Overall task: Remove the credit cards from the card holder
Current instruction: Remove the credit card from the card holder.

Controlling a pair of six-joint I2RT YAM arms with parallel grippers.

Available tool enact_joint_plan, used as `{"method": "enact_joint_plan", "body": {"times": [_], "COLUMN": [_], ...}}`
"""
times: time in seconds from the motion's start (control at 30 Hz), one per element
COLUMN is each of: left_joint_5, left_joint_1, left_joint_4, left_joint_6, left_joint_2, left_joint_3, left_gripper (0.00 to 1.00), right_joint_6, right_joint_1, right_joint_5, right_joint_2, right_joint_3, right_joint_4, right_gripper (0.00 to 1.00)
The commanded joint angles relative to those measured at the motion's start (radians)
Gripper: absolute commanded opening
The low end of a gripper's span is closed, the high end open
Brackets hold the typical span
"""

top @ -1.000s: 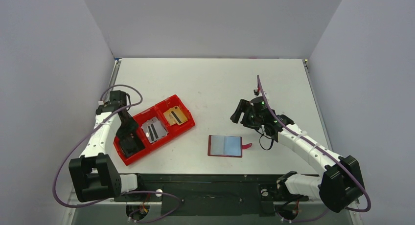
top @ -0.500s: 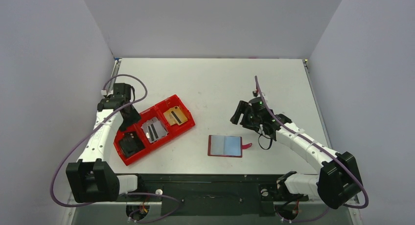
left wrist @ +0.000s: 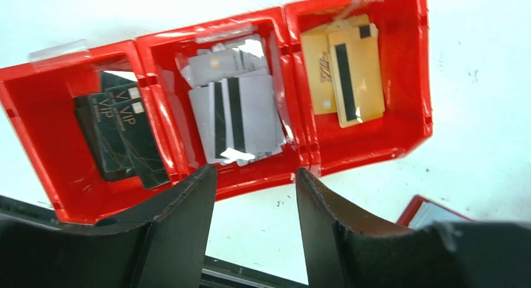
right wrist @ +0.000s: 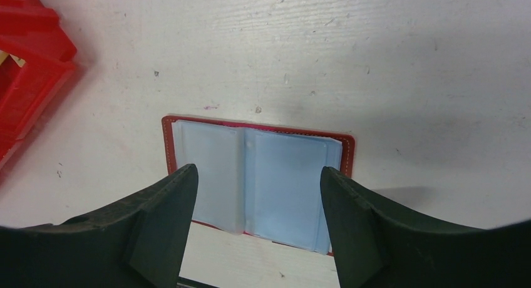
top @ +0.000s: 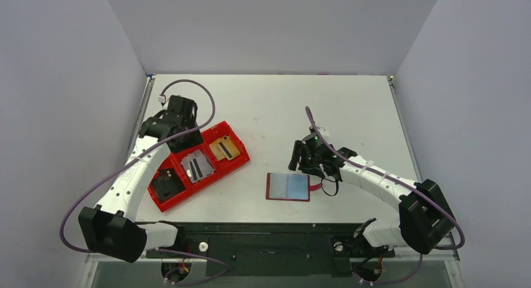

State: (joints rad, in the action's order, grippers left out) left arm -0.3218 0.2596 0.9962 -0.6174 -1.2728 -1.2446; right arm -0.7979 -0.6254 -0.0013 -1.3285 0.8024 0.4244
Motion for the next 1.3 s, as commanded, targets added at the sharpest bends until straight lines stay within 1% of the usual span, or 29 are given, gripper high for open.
{"method": "enact_joint_plan", "body": {"times": [0.0, 0.23, 0.27, 0.43, 0.57, 0.7, 0.83, 1.0, 1.07, 1.27], "left_joint_5": [0.089, 0.159, 0.187, 0.250, 0.301, 0.321, 0.322, 0.322, 0.352, 0.371], "left_joint_1": [0.061, 0.231, 0.242, 0.353, 0.404, 0.429, 0.432, 0.429, 0.429, 0.418], "left_joint_4": [-0.051, -0.139, -0.166, -0.240, -0.305, -0.337, -0.327, -0.333, -0.342, -0.375], "left_joint_6": [0.014, -0.035, -0.041, -0.077, -0.105, -0.129, -0.150, -0.177, -0.185, -0.210], "left_joint_2": [-0.011, -0.038, -0.044, -0.096, -0.149, -0.196, -0.231, -0.253, -0.261, -0.266], "left_joint_3": [-0.021, 0.029, 0.039, 0.085, 0.110, 0.127, 0.135, 0.152, 0.158, 0.182], "left_gripper": [0.47, 0.47, 0.47, 0.47, 0.47, 0.47, 0.47, 0.47, 0.47, 0.47], "right_joint_6": [-0.029, -0.079, -0.078, -0.078, -0.069, -0.066, -0.060, -0.049, -0.041, -0.021], "right_joint_1": [-0.056, -0.127, -0.137, -0.140, -0.143, -0.169, -0.186, -0.208, -0.215, -0.250], "right_joint_5": [0.057, 0.070, 0.073, 0.094, 0.069, 0.060, 0.046, 0.043, 0.038, 0.051], "right_joint_2": [-0.026, -0.082, -0.093, -0.116, -0.151, -0.169, -0.192, -0.215, -0.233, -0.290], "right_joint_3": [0.051, 0.039, 0.042, 0.032, 0.042, 0.051, 0.059, 0.077, 0.089, 0.119], "right_joint_4": [-0.008, -0.056, -0.056, -0.061, -0.070, -0.077, -0.075, -0.062, -0.050, -0.008], "right_gripper": [0.67, 0.66, 0.66, 0.65, 0.62, 0.60, 0.57, 0.55, 0.53, 0.51]}}
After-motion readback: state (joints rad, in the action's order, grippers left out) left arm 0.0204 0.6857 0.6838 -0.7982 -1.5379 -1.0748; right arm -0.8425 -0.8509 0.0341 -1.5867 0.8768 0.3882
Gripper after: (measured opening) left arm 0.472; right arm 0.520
